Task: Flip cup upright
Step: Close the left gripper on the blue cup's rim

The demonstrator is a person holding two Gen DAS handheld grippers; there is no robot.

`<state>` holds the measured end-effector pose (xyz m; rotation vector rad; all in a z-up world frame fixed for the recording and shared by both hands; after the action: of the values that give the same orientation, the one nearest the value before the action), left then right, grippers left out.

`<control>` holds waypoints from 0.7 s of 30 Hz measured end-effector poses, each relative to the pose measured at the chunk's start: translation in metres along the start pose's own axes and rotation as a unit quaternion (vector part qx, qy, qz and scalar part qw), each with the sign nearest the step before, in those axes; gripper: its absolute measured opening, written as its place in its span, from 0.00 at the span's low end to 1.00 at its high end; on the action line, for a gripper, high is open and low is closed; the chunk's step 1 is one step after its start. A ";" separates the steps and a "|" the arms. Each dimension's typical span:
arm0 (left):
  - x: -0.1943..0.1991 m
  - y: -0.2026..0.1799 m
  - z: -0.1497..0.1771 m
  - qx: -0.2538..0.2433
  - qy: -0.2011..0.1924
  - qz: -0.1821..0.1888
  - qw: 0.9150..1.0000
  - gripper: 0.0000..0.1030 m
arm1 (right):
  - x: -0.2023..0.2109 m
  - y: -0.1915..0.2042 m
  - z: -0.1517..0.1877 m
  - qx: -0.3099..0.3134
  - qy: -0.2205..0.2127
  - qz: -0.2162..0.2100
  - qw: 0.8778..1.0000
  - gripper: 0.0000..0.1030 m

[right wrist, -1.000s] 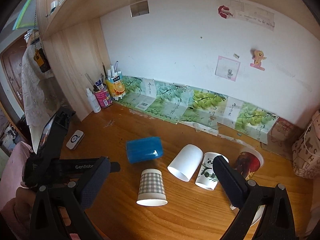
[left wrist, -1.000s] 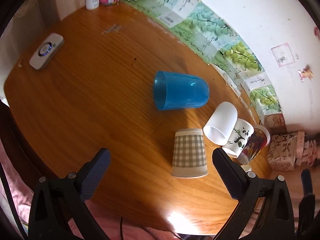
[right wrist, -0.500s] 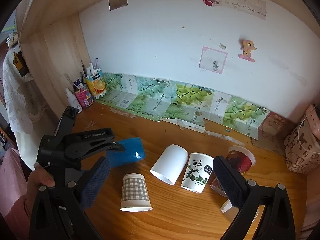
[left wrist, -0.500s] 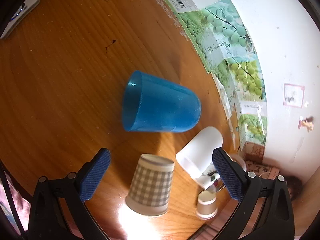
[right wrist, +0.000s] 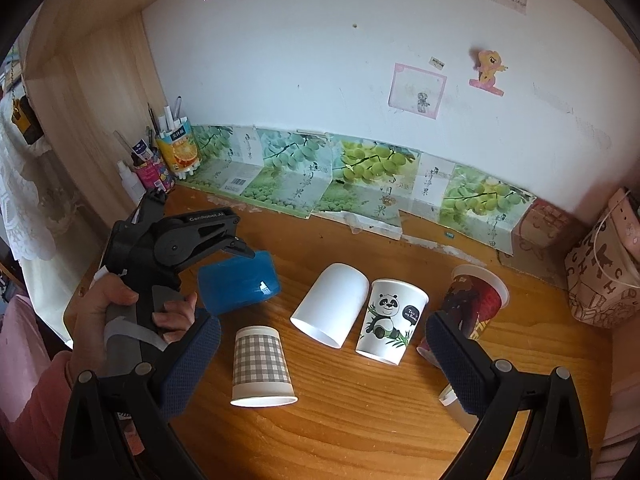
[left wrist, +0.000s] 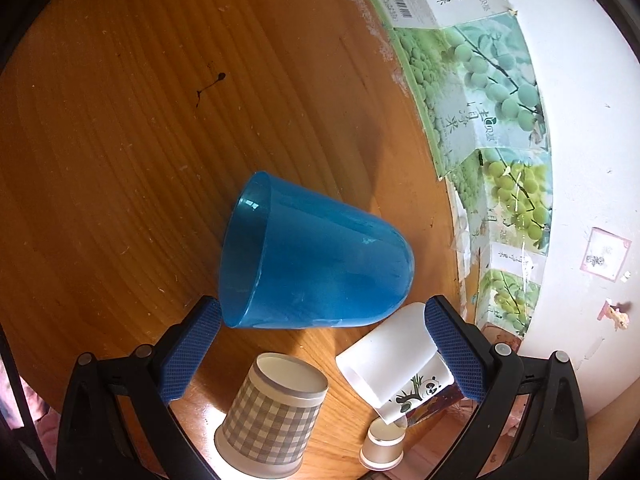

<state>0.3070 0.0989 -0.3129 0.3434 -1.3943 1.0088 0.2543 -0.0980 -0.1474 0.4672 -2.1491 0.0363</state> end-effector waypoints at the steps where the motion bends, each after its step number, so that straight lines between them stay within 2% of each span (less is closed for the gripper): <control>1: -0.001 0.000 -0.001 0.001 0.001 -0.002 1.000 0.99 | -0.001 -0.001 0.000 -0.003 0.000 0.000 1.000 1.00; 12: -0.009 -0.003 -0.009 -0.003 0.018 -0.009 1.000 0.97 | -0.002 -0.015 0.009 -0.054 0.003 0.016 0.998 1.00; 15: -0.005 -0.005 -0.013 -0.010 0.012 -0.011 1.000 0.90 | -0.003 -0.018 0.013 -0.073 0.004 0.016 0.997 1.00; 17: -0.005 -0.007 -0.015 -0.012 0.014 0.001 1.000 0.85 | -0.002 -0.019 0.014 -0.082 0.003 0.018 0.996 1.00; 21: 0.001 -0.013 -0.018 -0.028 0.009 0.014 0.999 0.70 | -0.001 -0.019 0.014 -0.091 -0.001 0.024 0.996 1.00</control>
<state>0.3284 0.1051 -0.3106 0.2733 -1.4113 0.9906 0.2501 -0.1179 -0.1595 0.3097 -2.1427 -0.1311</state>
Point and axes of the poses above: each gripper's, at about its wrist camera, not at the fingertips, and x roughly against the way its jaws point, y to its left, z to its underside, the point moved 6 cm from there along -x, roughly the way its jaws point, and after that the axes turned 9 degrees about -z, right-handed, at the moved point
